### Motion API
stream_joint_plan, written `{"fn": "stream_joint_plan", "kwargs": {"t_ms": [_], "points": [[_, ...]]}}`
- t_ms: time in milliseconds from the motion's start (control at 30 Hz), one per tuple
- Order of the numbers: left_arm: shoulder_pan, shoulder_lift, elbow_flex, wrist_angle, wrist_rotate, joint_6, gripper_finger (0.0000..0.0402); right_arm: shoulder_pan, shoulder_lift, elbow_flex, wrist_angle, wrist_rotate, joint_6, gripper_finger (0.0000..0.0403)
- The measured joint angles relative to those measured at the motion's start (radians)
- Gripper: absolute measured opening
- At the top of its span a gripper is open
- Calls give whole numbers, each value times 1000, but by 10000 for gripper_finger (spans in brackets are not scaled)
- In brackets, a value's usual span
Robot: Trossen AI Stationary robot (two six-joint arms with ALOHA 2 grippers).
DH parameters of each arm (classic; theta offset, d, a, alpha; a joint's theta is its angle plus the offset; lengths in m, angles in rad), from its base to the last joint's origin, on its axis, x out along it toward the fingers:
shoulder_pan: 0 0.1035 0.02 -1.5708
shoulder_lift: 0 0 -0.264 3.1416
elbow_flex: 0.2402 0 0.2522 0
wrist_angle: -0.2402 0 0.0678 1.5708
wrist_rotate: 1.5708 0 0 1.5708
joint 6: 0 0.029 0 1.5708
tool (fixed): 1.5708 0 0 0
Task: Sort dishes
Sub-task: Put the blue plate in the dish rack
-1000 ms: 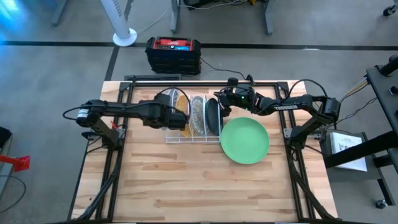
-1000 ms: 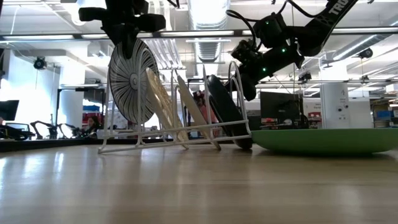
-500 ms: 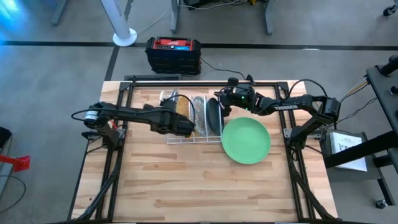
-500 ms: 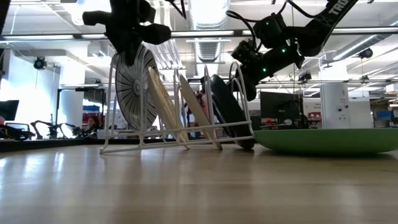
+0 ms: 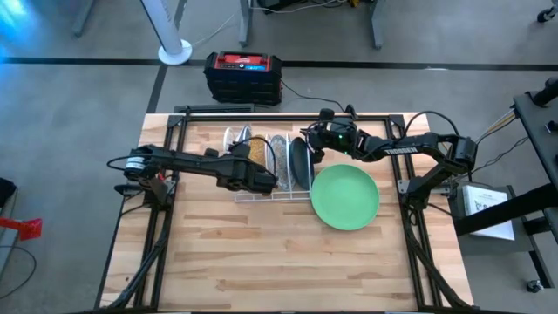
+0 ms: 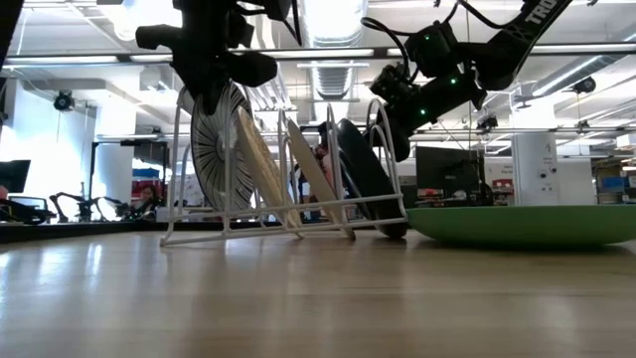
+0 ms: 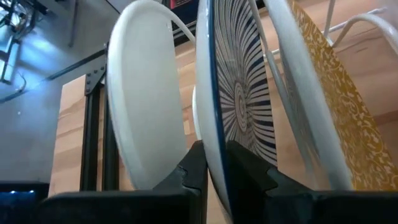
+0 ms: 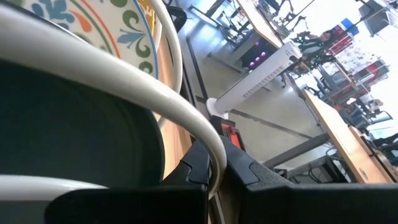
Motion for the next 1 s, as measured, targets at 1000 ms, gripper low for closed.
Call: {"fn": "stream_joint_plan", "kwargs": {"t_ms": [1000], "points": [[-24, 49, -2, 31, 34, -41, 62, -1, -1, 0, 6, -1, -10, 2]]}}
